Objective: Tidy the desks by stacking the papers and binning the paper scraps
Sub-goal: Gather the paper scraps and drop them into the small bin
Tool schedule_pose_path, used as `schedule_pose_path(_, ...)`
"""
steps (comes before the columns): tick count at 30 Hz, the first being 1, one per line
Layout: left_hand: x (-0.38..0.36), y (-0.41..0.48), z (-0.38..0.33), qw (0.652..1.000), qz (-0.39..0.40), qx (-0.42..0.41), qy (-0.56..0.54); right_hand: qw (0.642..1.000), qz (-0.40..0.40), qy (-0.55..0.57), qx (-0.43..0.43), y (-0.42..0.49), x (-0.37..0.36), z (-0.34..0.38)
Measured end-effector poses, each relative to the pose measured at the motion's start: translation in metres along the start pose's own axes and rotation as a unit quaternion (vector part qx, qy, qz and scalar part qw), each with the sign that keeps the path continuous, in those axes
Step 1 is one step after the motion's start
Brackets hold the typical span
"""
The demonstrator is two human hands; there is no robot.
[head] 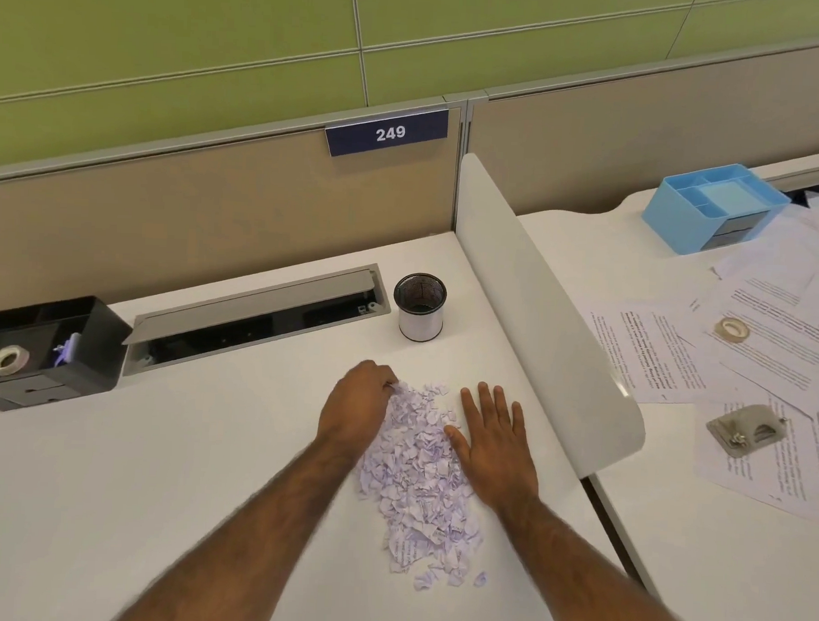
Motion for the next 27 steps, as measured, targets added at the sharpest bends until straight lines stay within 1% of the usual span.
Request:
schedule_pose_path(3, 0.026, 0.023, -0.005, 0.993, -0.012, 0.054, -0.103, 1.000, 0.000, -0.003, 0.000, 0.000, -0.001, 0.000)
schedule_pose_path(6, 0.047, 0.052, -0.018, 0.981, -0.028, 0.077, -0.177, 1.000, 0.001, -0.002, 0.000, 0.000, -0.001, -0.001)
schedule_pose_path(9, 0.056, 0.087, -0.030, 0.947, -0.028, 0.116, -0.297, 1.000, 0.000, 0.001, 0.001, -0.001, -0.001, 0.000)
schedule_pose_path(11, 0.057, 0.107, -0.037, 0.925, -0.030, 0.134, -0.354, 1.000, 0.000, 0.008, 0.002, -0.002, 0.000, 0.001)
schedule_pose_path(13, 0.054, 0.124, -0.040, 0.911, -0.038, 0.137, -0.387, 1.000, -0.002, 0.016, 0.003, -0.002, 0.001, 0.002)
schedule_pose_path(16, 0.047, 0.143, -0.042, 0.909, -0.045, 0.138, -0.391, 1.000, -0.008, 0.020, 0.003, -0.001, 0.004, 0.002)
schedule_pose_path(18, 0.040, 0.149, -0.044, 0.901, -0.043, 0.142, -0.407, 1.000, -0.007, 0.021, 0.004, 0.000, 0.005, 0.002)
schedule_pose_path(19, 0.035, 0.152, -0.044, 0.904, -0.043, 0.142, -0.400, 1.000, -0.005, 0.022, 0.005, 0.000, 0.005, 0.002)
schedule_pose_path(20, 0.029, 0.156, -0.042, 0.916, -0.042, 0.138, -0.374, 1.000, -0.003, 0.022, 0.006, 0.000, 0.005, 0.002)
schedule_pose_path(23, 0.014, 0.167, -0.038, 0.964, -0.032, 0.092, -0.246, 1.000, -0.005, 0.026, 0.007, 0.000, 0.007, 0.002)
schedule_pose_path(25, 0.009, 0.171, -0.042, 0.985, -0.013, 0.063, -0.162, 1.000, -0.006, 0.030, 0.005, 0.000, 0.007, 0.001)
schedule_pose_path(27, 0.010, 0.172, -0.053, 0.998, 0.007, 0.028, -0.057, 0.999, -0.008, 0.032, 0.005, 0.000, 0.006, 0.001)
Point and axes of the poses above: each hand's wrist, its own y-axis towards the middle knuckle, its own x-axis out of the back of the hand, z = x × y, the point moved 8 cm from there along y, towards the middle knuckle, and after that the axes turned 10 degrees about y, right-handed, at the moved point
